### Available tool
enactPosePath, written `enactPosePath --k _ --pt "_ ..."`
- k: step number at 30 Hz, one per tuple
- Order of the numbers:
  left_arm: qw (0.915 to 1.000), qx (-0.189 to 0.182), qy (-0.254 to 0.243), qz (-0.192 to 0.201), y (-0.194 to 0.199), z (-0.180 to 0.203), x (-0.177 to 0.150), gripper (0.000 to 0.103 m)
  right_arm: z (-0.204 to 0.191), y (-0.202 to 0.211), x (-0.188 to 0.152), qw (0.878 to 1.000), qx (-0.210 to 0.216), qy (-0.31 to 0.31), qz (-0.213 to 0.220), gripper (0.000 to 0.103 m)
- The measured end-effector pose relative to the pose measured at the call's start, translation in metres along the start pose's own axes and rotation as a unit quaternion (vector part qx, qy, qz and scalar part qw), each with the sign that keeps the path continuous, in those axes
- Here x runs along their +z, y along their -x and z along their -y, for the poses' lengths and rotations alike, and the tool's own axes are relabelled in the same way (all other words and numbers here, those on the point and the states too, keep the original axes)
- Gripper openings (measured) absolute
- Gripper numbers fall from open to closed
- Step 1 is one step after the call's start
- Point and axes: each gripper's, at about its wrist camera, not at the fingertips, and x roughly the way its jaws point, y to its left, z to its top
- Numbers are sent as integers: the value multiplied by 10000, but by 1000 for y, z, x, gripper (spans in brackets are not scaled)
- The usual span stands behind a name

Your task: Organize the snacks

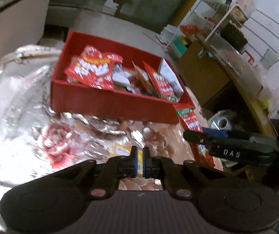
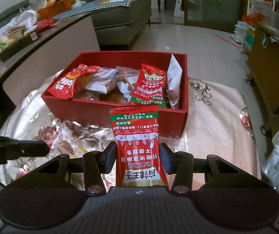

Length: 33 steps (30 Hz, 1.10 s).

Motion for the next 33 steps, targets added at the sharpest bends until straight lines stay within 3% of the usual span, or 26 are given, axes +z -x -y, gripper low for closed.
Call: enactPosePath --k 2,4,6,7,9,12,15,18,20,21,24,25,26,28,29,30,32,33 --pt "9998 15 -172 -126 -13 6 0 7 0 0 -1 10000 -10 5 -7 55" --pt "9963 -161 -753 -370 -25 19 4 33 1 2 -2 10000 24 -4 -14 55" --pt "9830 -365 -1742 -441 -29 37 10 47 3 6 -3 10000 62 -10 -1 55" --pt "9690 -393 -2396 -458 -30 45 12 57 6 7 -4 10000 84 -33 -6 55" --pt "9319 -437 -3547 -615 -30 54 13 73 10 8 -8 9999 140 -70 -48 55" --pt "8848 -581 -4471 -1177 -37 52 16 77 14 5 -12 9997 179 -23 -155 55" --pt "8572 -773 -4786 -1736 -57 43 22 77 15 -1 -13 9995 203 0 -255 55" --pt "8465 -803 -4761 -2244 -85 32 21 77 14 -7 -12 9992 227 31 -324 55" --pt "8359 -644 -5035 -2091 -92 24 12 81 12 -12 -11 9990 260 41 -372 55" --pt "8332 -596 -5121 -2001 -92 20 8 87 11 -13 -10 9988 275 46 -392 55" --pt "8636 -491 -4674 -1825 -87 14 4 85 9 -14 -9 9988 278 63 -401 55" --pt "8671 -437 -4630 -1785 -83 14 -1 83 9 -13 -8 9988 276 60 -389 56" --pt "8684 -374 -4618 -1766 -76 16 -9 82 9 -12 -8 9989 277 60 -373 56" --pt "8722 -309 -4529 -1820 -64 19 -22 66 8 -9 -8 9990 284 68 -342 56" --pt "8756 -241 -4457 -1848 -59 24 -28 63 8 -7 -8 9990 280 81 -329 56" --pt "8765 -128 -4437 -1863 -54 26 -34 53 7 -5 -9 9991 283 87 -313 56" --pt "8721 -15 -4472 -1988 -46 30 -42 45 6 -3 -11 9990 306 96 -301 56" --pt "8635 -42 -4586 -2097 -43 32 -44 45 6 -2 -13 9989 329 115 -313 56"
